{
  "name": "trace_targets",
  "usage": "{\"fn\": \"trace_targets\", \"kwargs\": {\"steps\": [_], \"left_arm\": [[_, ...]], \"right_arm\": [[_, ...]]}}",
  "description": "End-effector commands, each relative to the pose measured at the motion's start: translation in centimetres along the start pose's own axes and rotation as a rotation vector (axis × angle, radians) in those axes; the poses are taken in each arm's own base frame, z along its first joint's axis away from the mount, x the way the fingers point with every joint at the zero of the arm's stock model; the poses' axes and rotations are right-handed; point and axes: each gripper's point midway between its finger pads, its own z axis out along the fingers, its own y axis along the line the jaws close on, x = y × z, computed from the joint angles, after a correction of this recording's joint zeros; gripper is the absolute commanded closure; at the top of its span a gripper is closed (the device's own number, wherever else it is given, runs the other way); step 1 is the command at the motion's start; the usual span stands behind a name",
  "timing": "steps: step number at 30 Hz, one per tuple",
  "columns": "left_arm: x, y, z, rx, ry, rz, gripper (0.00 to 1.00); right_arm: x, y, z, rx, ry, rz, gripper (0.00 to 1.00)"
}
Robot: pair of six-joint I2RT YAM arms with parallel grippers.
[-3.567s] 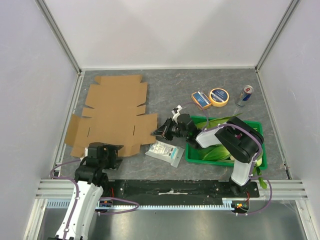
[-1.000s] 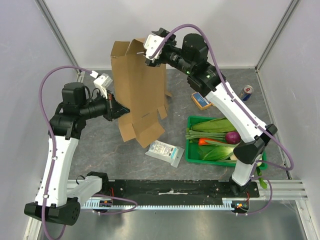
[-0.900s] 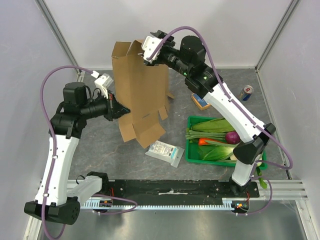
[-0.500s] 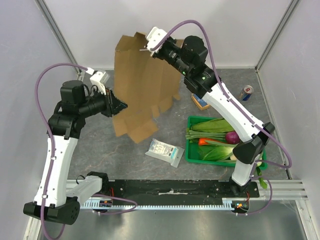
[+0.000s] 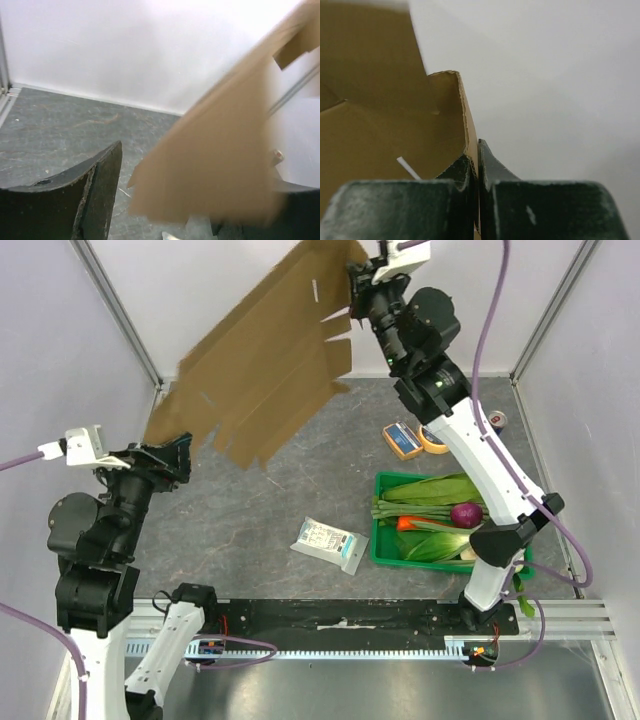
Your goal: Fold the paper box
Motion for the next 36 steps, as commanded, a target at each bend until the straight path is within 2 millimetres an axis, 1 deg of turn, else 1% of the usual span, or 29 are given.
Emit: {"fn": "trace_targets", "kwargs": {"steps": [1, 2, 3, 5, 6, 9, 10, 11, 13, 14, 16, 17, 18, 19, 20, 21, 22, 23, 24, 25, 26, 27, 28, 29, 30, 31, 32, 33, 36], "left_arm": [[-1.5, 2.2, 0.8, -0.134, -0.093, -0.066, 0.30], [-1.8, 2.1, 0.8, -0.133, -0.099, -0.065, 0.29], [-2.0, 2.0, 0.9, -0.131, -0.103, -0.065, 0.28], [-2.0, 1.7, 1.7, -0.119, -0.083, -0.061, 0.27], [-1.8, 1.4, 2.1, -0.103, -0.063, -0.062, 0.27], [-0.5, 0.7, 3.5, -0.066, 0.002, -0.059, 0.27], [0.1, 0.7, 4.3, -0.058, 0.024, -0.050, 0.27], [0.8, 0.8, 4.7, -0.055, 0.045, -0.050, 0.28], [2.0, 0.4, 5.7, -0.012, 0.079, -0.034, 0.30], [2.8, 0.4, 6.5, 0.007, 0.078, -0.025, 0.30], [3.7, 0.5, 7.4, 0.028, 0.083, -0.003, 0.35], [4.4, 0.8, 8.2, 0.026, 0.090, 0.005, 0.43], [4.5, 1.2, 8.5, 0.014, 0.083, 0.013, 0.49], [4.7, 1.6, 8.9, 0.004, 0.081, 0.033, 0.63], [5.3, 1.9, 9.4, 0.000, 0.084, 0.050, 0.71], [4.7, 1.8, 9.8, 0.014, 0.052, 0.069, 0.77], [4.6, 1.8, 10.2, 0.026, 0.035, 0.117, 0.86], [4.7, 1.9, 10.5, 0.035, 0.029, 0.145, 0.89], [4.4, 1.5, 11.1, 0.064, 0.007, 0.180, 0.90], [4.7, 1.8, 11.6, 0.069, 0.011, 0.241, 0.97], [4.5, 1.7, 11.9, 0.076, 0.010, 0.271, 0.98], [4.7, 1.7, 12.6, 0.095, 0.019, 0.325, 0.98], [4.4, 1.4, 12.7, 0.116, 0.012, 0.354, 0.98], [4.4, 1.1, 12.9, 0.137, 0.016, 0.379, 0.98], [4.5, 0.6, 12.9, 0.177, 0.017, 0.436, 0.98], [4.1, 0.3, 12.6, 0.191, 0.009, 0.457, 0.98], [3.9, 0.3, 12.4, 0.197, 0.002, 0.476, 0.98], [3.7, 0.4, 12.2, 0.194, -0.005, 0.510, 0.98], [3.2, 0.6, 10.9, 0.183, -0.013, 0.551, 0.98]], "right_arm": [[-1.0, -4.1, -1.3, 0.088, 0.004, 0.226, 1.00], [-1.4, -4.5, -1.8, 0.088, 0.002, 0.265, 1.00], [0.3, -4.8, -1.9, 0.090, 0.037, 0.268, 1.00], [0.8, -5.1, -2.3, 0.086, 0.054, 0.284, 1.00], [2.0, -5.3, -2.5, 0.091, 0.081, 0.293, 1.00], [4.5, -5.3, -3.0, 0.091, 0.154, 0.300, 1.00], [4.9, -5.5, -3.2, 0.090, 0.166, 0.304, 1.00], [6.1, -5.9, -3.6, 0.095, 0.192, 0.308, 1.00], [7.1, -5.8, -4.0, 0.069, 0.218, 0.339, 1.00], [8.1, -6.3, -4.3, 0.069, 0.242, 0.345, 1.00], [8.9, -5.9, -4.8, 0.030, 0.262, 0.373, 1.00], [9.7, -6.0, -5.3, 0.028, 0.282, 0.378, 1.00], [9.9, -5.9, -5.6, 0.017, 0.288, 0.383, 1.00], [9.6, -5.5, -5.9, -0.009, 0.285, 0.392, 1.00], [10.8, -6.0, -6.4, 0.004, 0.307, 0.388, 1.00], [11.0, -5.6, -6.7, -0.023, 0.319, 0.395, 1.00], [10.8, -5.7, -7.2, -0.034, 0.318, 0.387, 1.00], [12.2, -5.7, -7.8, -0.057, 0.349, 0.374, 1.00], [12.6, -5.7, -8.2, -0.081, 0.354, 0.353, 0.94], [12.7, -5.6, -8.4, -0.109, 0.348, 0.319, 0.89], [13.9, -5.3, -9.0, -0.181, 0.374, 0.247, 0.83], [14.2, -5.3, -9.1, -0.217, 0.381, 0.193, 0.69], [15.5, -5.3, -9.8, -0.243, 0.431, 0.151, 0.62], [15.2, -5.8, -9.8, -0.264, 0.431, 0.046, 0.56], [15.4, -6.3, -10.0, -0.264, 0.447, -0.005, 0.44], [15.5, -6.5, -10.6, -0.268, 0.474, -0.044, 0.37], [14.6, -7.1, -10.5, -0.268, 0.457, -0.104, 0.30], [13.8, -7.7, -10.4, -0.256, 0.442, -0.171, 0.16], [10.3, -8.2, -10.0, -0.280, 0.373, -0.308, 0.05]]}}
